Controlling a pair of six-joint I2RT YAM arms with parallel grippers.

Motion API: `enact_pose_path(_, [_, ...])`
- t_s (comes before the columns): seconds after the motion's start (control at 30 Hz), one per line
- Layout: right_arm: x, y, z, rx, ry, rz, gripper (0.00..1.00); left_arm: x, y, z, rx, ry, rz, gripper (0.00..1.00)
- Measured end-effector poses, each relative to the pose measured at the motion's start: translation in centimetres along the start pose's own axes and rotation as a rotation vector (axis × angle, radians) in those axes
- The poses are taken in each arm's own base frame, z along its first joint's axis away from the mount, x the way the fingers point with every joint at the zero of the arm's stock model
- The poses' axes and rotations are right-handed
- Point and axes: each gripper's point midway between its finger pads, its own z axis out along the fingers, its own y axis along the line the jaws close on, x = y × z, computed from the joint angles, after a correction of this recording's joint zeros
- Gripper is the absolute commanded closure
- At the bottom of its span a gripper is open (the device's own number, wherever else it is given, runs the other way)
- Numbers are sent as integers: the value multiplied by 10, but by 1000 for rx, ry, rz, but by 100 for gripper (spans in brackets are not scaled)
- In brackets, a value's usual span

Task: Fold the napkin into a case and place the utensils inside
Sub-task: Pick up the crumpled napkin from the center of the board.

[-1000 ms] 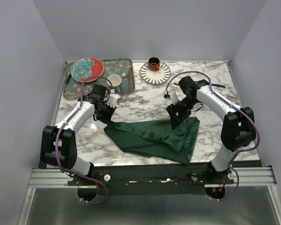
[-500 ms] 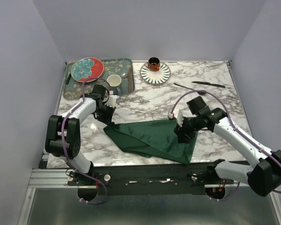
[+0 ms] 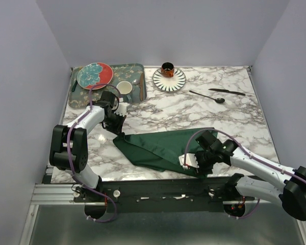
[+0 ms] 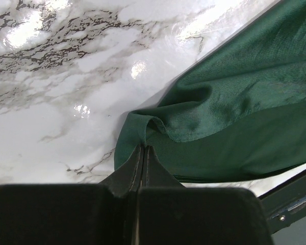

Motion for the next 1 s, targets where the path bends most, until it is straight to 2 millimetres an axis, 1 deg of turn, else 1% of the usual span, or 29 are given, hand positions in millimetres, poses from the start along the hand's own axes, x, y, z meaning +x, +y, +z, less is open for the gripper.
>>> enact_pose_path(0.03, [4,4,3,-7,12,-36,30,0,0,0,0,0,0,100])
enact_pose_path(0.13, [11,9,9,-14,39,-100,30,0,0,0,0,0,0,100])
enact_pose_path(0.17, [12,9,10,-13,44,-113,30,0,0,0,0,0,0,100])
enact_pose_path(0.27, [11,3,12,7,48,-146,36,0,0,0,0,0,0,100])
enact_pose_path(0.37, [10,-2,14,18,50,-159,47,0,0,0,0,0,0,100])
enact_pose_path(0.4, [9,-3,15,18,49,-162,53,0,0,0,0,0,0,100])
enact_pose_path(0.47, [7,-5,17,18,49,-163,60,0,0,0,0,0,-1,100])
enact_pose_path(0.5, [6,-6,17,20,49,-162,66,0,0,0,1,-1,-1,100])
enact_pose_path(0.57, [5,-8,18,25,46,-159,72,0,0,0,1,-1,-1,100])
enact_pose_path(0.67, [3,-10,16,40,39,-150,88,0,0,0,1,0,0,100])
enact_pose_path(0.7, [1,-11,14,49,32,-145,99,0,0,0,1,0,0,100])
enact_pose_path(0.9, [-17,-23,-3,123,-14,-110,99,-1,0,-1,0,-4,1,100])
enact_pose_path(0.93, [-23,-28,-8,143,-25,-98,99,-1,-1,-3,-2,-10,4,100])
enact_pose_path(0.97, [-28,-33,-13,161,-33,-85,99,-2,-1,-4,-3,-14,4,100])
enact_pose_path(1.0, [-30,-36,-17,172,-38,-77,95,-3,-1,-6,-5,-21,7,100])
